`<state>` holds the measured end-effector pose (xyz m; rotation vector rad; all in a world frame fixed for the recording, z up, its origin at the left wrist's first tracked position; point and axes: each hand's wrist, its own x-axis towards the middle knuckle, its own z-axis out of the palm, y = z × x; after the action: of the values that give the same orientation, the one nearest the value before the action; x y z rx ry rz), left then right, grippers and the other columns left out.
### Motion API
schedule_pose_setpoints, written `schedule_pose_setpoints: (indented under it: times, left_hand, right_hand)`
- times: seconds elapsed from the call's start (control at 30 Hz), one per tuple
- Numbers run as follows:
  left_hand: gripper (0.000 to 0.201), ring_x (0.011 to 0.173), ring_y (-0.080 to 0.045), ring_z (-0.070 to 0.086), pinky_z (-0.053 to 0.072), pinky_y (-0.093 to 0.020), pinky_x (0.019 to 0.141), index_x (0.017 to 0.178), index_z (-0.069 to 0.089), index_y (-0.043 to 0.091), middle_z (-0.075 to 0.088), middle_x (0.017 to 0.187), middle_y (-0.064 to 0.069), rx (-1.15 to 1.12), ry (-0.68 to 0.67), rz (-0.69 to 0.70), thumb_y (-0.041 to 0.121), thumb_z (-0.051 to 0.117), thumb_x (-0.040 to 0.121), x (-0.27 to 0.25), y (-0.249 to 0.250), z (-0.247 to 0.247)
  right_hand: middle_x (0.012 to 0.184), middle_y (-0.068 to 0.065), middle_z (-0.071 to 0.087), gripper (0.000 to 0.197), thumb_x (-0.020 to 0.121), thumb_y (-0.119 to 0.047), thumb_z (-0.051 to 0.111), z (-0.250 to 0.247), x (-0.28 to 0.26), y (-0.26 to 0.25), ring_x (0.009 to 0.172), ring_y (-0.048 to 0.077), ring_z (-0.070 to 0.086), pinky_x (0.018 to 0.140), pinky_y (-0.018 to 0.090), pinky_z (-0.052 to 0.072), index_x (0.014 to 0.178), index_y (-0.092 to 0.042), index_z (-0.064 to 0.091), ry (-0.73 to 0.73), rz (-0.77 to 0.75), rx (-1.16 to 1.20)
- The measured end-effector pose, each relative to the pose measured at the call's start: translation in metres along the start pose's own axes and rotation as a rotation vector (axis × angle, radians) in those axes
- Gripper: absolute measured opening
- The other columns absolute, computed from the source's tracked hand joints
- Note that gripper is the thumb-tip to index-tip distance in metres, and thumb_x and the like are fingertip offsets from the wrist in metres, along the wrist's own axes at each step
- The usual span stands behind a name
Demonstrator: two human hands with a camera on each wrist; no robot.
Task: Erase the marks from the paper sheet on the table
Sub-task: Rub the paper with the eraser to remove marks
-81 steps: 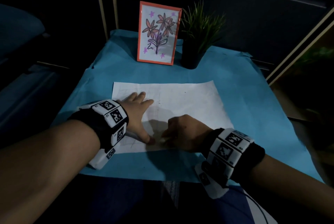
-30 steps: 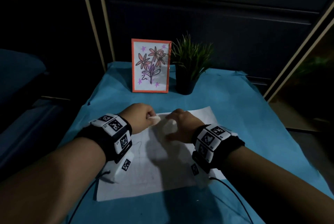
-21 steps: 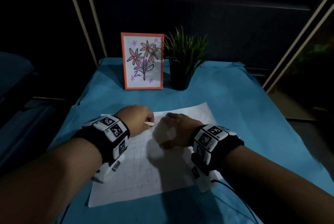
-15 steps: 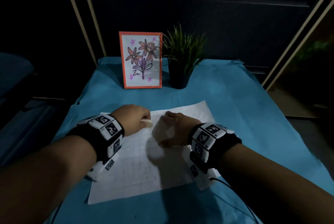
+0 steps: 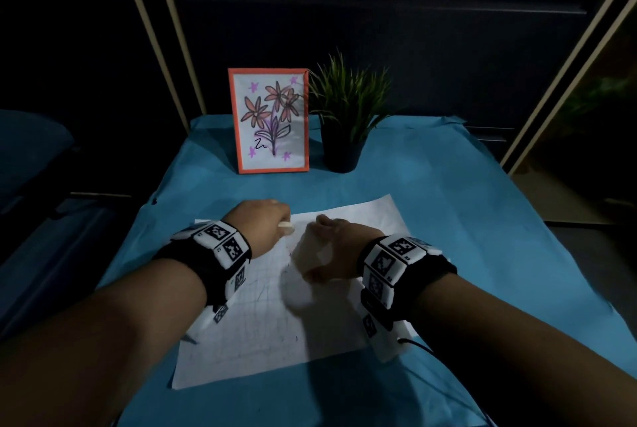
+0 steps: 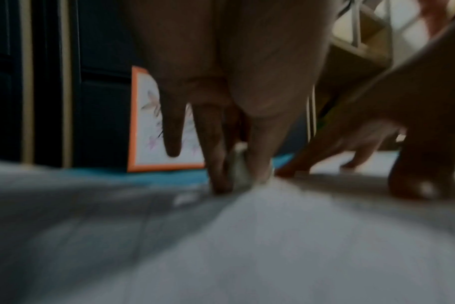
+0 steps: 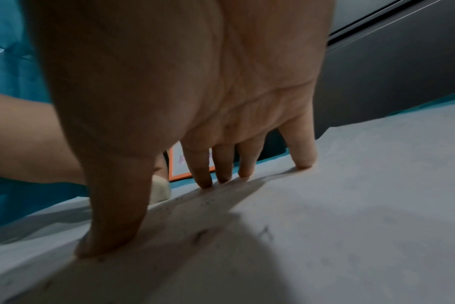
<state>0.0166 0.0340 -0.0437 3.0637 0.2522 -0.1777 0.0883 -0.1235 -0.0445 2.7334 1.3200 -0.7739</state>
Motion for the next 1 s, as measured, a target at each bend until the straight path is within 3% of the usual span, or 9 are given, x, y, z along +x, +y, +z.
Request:
schedule_pose_setpoints:
  times: [0.17, 0.37, 0.53, 0.67, 0.77, 0.83, 1.0]
  left_hand:
    - [0.019, 0.103, -0.017, 0.055, 0.034, -0.024, 0.077, 0.106, 0.062, 0.024, 0.059, 0.110, 0.006, 0.027, -0.141, 0.095, 0.036, 0.052, 0.096, -0.004, -0.001, -0.003]
    - [0.023, 0.103, -0.020, 0.055, 0.033, -0.026, 0.077, 0.109, 0.057, 0.022, 0.059, 0.112, 0.004, 0.022, -0.023, 0.036, 0.040, 0.048, 0.098, 0.001, -0.001, -0.003]
    - [0.016, 0.098, -0.015, 0.055, 0.032, -0.024, 0.074, 0.102, 0.061, 0.026, 0.060, 0.106, 0.008, 0.011, -0.151, 0.105, 0.038, 0.053, 0.095, -0.007, -0.002, -0.003]
    - [0.021, 0.097, -0.019, 0.056, 0.038, -0.028, 0.079, 0.102, 0.058, 0.021, 0.059, 0.105, 0.004, -0.041, -0.073, 0.055, 0.039, 0.049, 0.097, -0.008, -0.003, -0.001]
    - [0.017, 0.098, -0.018, 0.056, 0.039, -0.027, 0.080, 0.102, 0.060, 0.021, 0.058, 0.104, 0.005, -0.028, -0.084, 0.073, 0.035, 0.052, 0.096, -0.011, 0.000, 0.001]
    - [0.014, 0.097, -0.017, 0.056, 0.039, -0.027, 0.079, 0.102, 0.061, 0.023, 0.058, 0.104, 0.006, -0.030, -0.137, 0.102, 0.034, 0.054, 0.095, -0.016, 0.002, 0.001]
    - [0.020, 0.099, -0.018, 0.056, 0.044, -0.032, 0.084, 0.104, 0.059, 0.021, 0.058, 0.108, 0.005, -0.055, -0.109, 0.059, 0.037, 0.048, 0.098, -0.019, 0.002, 0.002]
  right_hand:
    - [0.154, -0.005, 0.022, 0.090, 0.075, -0.058, 0.067, -0.001, -0.002, -0.001, 0.138, 0.019, 0.031, 0.109, 0.040, 0.034, 0.147, -0.026, 0.024, 0.004, -0.001, 0.014]
    - [0.153, -0.004, 0.025, 0.087, 0.077, -0.054, 0.068, -0.001, -0.005, 0.001, 0.137, 0.019, 0.032, 0.109, 0.036, 0.033, 0.146, -0.023, 0.026, 0.012, -0.008, 0.065]
    - [0.154, -0.002, 0.020, 0.090, 0.077, -0.054, 0.068, 0.001, -0.002, 0.001, 0.139, 0.019, 0.027, 0.111, 0.035, 0.029, 0.148, -0.022, 0.022, 0.006, -0.016, 0.049]
    - [0.154, -0.008, 0.016, 0.098, 0.072, -0.058, 0.070, 0.006, 0.001, 0.002, 0.139, 0.018, 0.028, 0.112, 0.038, 0.030, 0.148, -0.026, 0.017, 0.017, 0.000, 0.083]
    - [0.139, -0.007, 0.029, 0.085, 0.068, -0.060, 0.072, 0.010, 0.005, 0.002, 0.129, 0.020, 0.041, 0.107, 0.040, 0.037, 0.136, -0.026, 0.034, 0.030, 0.030, 0.103]
    - [0.133, -0.004, 0.034, 0.074, 0.071, -0.059, 0.069, 0.011, 0.006, 0.002, 0.129, 0.021, 0.034, 0.107, 0.043, 0.037, 0.130, -0.026, 0.040, 0.028, -0.003, 0.054]
    - [0.150, -0.007, 0.019, 0.098, 0.069, -0.066, 0.068, 0.009, 0.005, 0.006, 0.140, 0.019, 0.017, 0.112, 0.042, 0.029, 0.146, -0.028, 0.023, 0.033, 0.014, 0.043]
